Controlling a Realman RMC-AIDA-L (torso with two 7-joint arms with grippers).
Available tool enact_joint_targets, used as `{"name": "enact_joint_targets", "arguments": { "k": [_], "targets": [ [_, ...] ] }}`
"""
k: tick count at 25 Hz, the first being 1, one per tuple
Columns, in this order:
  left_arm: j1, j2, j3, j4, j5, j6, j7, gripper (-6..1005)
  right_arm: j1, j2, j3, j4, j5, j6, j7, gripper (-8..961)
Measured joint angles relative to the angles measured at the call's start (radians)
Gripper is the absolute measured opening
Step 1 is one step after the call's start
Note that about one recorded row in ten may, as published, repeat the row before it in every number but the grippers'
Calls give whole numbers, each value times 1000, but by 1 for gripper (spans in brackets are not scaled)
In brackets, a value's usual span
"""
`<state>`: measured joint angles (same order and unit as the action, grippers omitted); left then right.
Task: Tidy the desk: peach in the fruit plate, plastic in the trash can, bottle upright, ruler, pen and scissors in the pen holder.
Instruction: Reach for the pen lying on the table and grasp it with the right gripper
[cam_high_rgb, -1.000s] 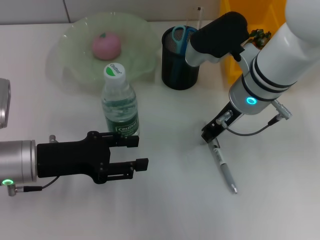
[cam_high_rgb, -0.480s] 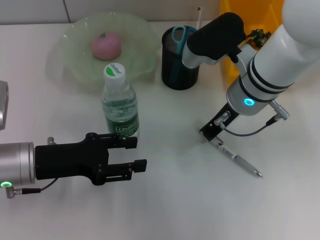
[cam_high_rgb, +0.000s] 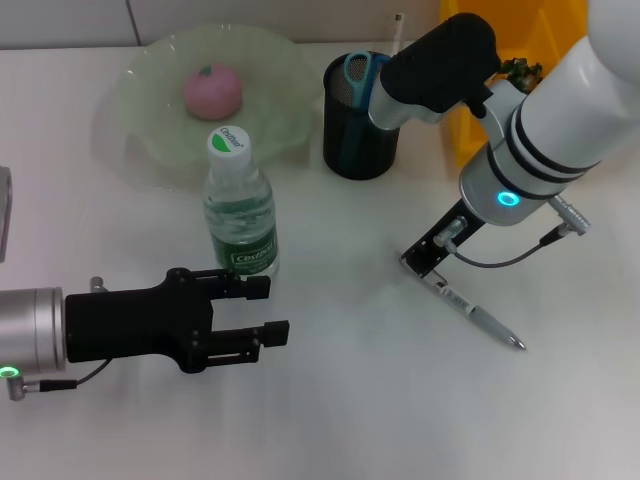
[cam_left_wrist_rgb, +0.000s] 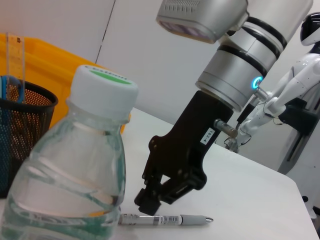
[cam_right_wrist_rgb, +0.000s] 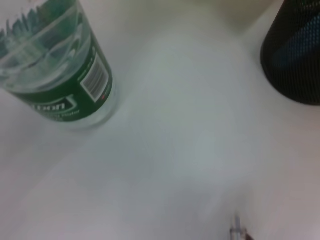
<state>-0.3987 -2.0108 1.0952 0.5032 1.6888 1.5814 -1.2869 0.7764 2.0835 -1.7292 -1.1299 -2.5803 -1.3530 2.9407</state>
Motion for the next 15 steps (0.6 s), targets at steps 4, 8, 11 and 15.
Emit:
{"name": "enact_joint_targets", "arguments": {
  "k": [4, 8, 11, 15],
  "targets": [
    [0, 1, 0, 0, 0, 0, 0, 663, -8, 0, 0, -9, -13, -19, 0, 56],
    [0, 1, 0, 0, 0, 0, 0, 664, -19, 0, 2, -10, -44, -21, 1, 134],
    [0, 1, 0, 0, 0, 0, 0, 665, -23, 0, 2, -12, -46, -15, 0, 238],
    [0, 1, 0, 0, 0, 0, 0, 664, -23, 1, -2, -13, -47, -11, 0, 284]
  ]
}}
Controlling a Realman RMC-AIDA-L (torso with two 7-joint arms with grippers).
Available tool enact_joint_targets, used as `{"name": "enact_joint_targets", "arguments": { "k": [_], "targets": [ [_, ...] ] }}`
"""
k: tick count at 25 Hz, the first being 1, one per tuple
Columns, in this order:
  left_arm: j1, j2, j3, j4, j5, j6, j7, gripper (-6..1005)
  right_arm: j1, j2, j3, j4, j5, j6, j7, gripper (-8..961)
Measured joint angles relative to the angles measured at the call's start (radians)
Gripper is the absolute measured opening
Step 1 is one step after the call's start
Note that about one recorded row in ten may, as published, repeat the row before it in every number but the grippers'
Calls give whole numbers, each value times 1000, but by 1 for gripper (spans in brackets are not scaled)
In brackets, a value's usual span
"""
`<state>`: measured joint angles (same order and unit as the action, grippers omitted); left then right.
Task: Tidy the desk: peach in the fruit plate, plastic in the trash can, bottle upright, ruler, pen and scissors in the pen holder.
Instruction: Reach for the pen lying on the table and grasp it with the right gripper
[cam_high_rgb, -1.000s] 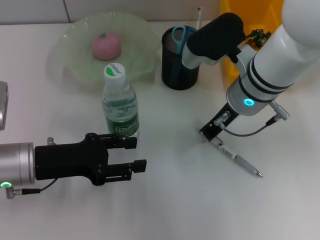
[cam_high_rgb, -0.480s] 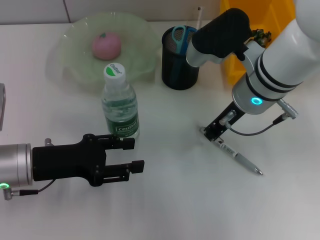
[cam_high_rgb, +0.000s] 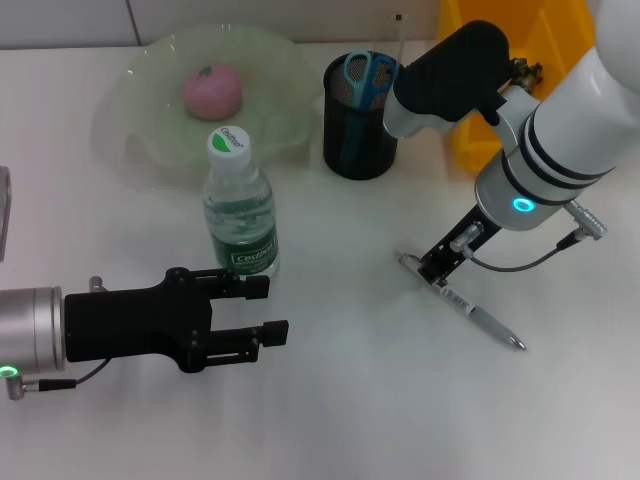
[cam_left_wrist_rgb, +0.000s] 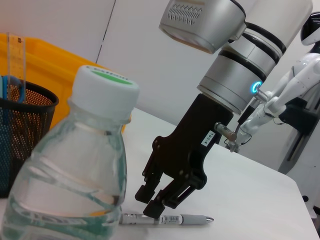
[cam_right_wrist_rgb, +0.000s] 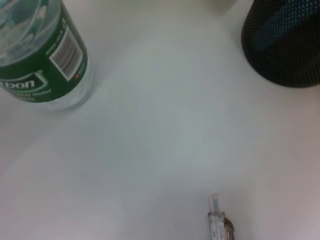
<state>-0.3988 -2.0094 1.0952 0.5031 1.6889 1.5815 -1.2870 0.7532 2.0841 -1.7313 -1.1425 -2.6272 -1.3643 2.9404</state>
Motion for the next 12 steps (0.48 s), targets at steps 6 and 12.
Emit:
{"name": "enact_joint_targets", "arguments": {
  "k": [6, 12],
  "targets": [
    [0, -1, 0, 0, 0, 0, 1, 663, 0, 1, -5, 1, 0, 9, -1, 295],
    [0, -1, 0, 0, 0, 0, 1, 664, 0, 2, -5, -2, 10, 8, -6, 325]
  ]
}}
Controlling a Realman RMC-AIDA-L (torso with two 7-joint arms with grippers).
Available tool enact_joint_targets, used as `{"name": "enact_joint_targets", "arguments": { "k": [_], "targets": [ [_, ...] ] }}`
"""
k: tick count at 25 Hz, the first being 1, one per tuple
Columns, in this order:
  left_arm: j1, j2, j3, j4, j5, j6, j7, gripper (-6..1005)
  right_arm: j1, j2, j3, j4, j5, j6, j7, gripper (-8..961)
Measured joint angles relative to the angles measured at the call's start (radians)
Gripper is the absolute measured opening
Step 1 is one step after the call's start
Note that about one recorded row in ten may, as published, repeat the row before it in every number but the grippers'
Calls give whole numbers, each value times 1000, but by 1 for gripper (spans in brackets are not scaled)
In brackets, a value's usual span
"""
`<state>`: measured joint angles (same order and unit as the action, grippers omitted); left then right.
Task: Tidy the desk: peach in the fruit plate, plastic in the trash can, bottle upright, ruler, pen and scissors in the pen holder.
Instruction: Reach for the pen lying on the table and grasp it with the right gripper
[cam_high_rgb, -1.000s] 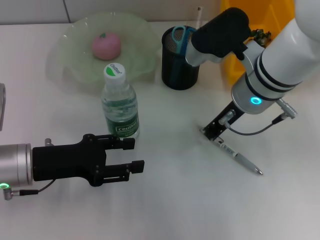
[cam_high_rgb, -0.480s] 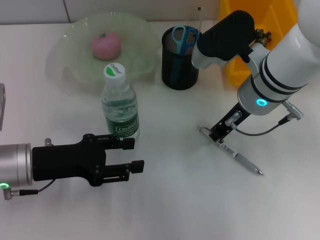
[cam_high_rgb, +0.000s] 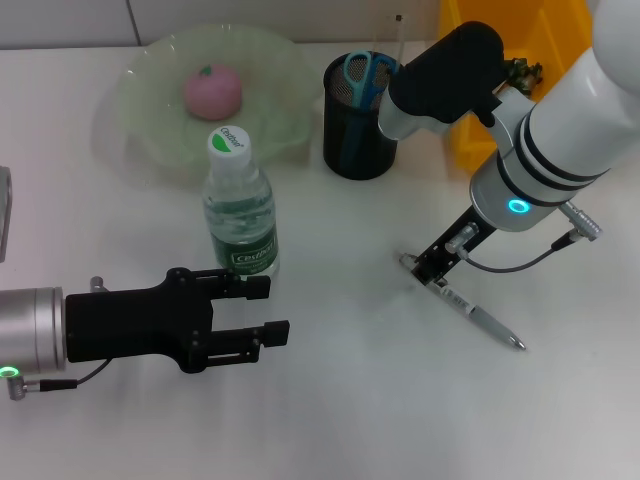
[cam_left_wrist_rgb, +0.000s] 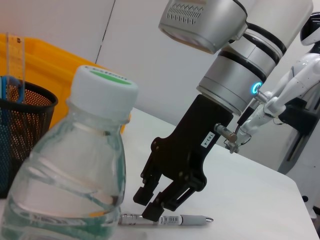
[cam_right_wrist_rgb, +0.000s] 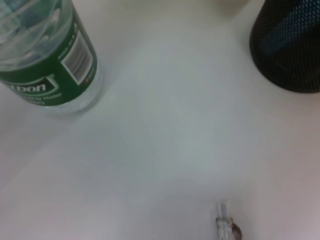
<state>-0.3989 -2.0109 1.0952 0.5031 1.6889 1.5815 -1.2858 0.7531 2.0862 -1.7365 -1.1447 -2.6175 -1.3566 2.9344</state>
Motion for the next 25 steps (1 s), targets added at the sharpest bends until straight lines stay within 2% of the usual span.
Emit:
{"name": "enact_joint_targets", "arguments": {
  "k": [15, 20, 25],
  "targets": [
    [2, -2, 0, 0, 0, -3, 0, 663, 0, 3, -6, 37, 4, 27, -3, 383],
    [2, -2, 0, 0, 0, -4, 0, 665, 0, 4, -14, 44, 4, 34, -4, 367],
    [2, -3, 0, 0, 0, -3, 0, 663, 0, 5, -17, 45, 9, 40, -9, 274]
  ]
}}
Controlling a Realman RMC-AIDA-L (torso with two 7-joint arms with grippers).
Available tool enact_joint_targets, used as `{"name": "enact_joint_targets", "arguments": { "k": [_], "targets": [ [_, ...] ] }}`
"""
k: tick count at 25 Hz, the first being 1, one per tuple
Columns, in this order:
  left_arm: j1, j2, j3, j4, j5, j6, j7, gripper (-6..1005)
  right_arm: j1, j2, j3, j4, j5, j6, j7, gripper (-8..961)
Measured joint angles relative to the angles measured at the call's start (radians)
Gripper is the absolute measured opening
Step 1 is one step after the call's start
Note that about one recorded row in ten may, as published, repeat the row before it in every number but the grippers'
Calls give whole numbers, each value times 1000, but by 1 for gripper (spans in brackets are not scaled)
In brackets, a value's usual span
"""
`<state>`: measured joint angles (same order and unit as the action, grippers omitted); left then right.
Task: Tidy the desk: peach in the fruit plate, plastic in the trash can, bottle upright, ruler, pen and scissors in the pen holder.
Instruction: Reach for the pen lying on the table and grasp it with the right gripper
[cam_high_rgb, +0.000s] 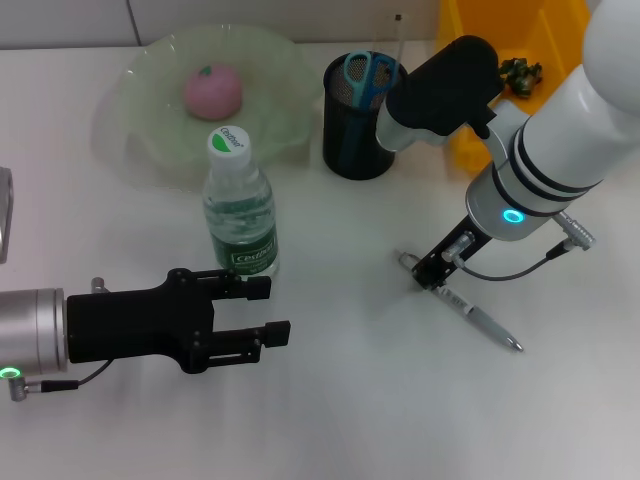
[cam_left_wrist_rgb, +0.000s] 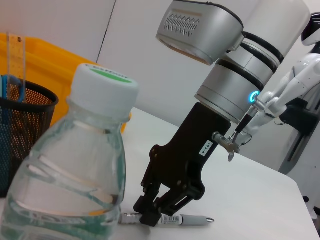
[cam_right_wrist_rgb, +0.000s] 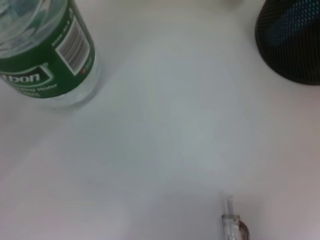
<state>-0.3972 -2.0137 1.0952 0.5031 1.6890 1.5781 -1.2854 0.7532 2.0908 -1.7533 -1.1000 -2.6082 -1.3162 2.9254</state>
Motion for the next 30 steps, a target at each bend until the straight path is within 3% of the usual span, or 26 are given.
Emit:
{"name": "enact_joint_targets", "arguments": {
  "k": [10, 13, 20, 25, 30],
  "targets": [
    [0, 2, 0, 0, 0, 3, 0, 664, -36, -3, 22, -50, 29, -4, -24, 155],
    [1, 4, 0, 0, 0, 3, -1, 664, -84, -5, 104, -135, 48, -28, -62, 151],
    [0, 4, 0, 0, 0, 3, -3, 665, -113, -7, 229, -170, 119, -69, -147, 3],
    [-3, 4, 0, 0, 0, 5, -6, 664, -84, -8, 232, -152, 99, -131, -149, -2],
    [-5, 4, 0, 0, 0, 5, -6, 664, -71, -7, 196, -153, 25, -176, -111, 124]
  ]
}}
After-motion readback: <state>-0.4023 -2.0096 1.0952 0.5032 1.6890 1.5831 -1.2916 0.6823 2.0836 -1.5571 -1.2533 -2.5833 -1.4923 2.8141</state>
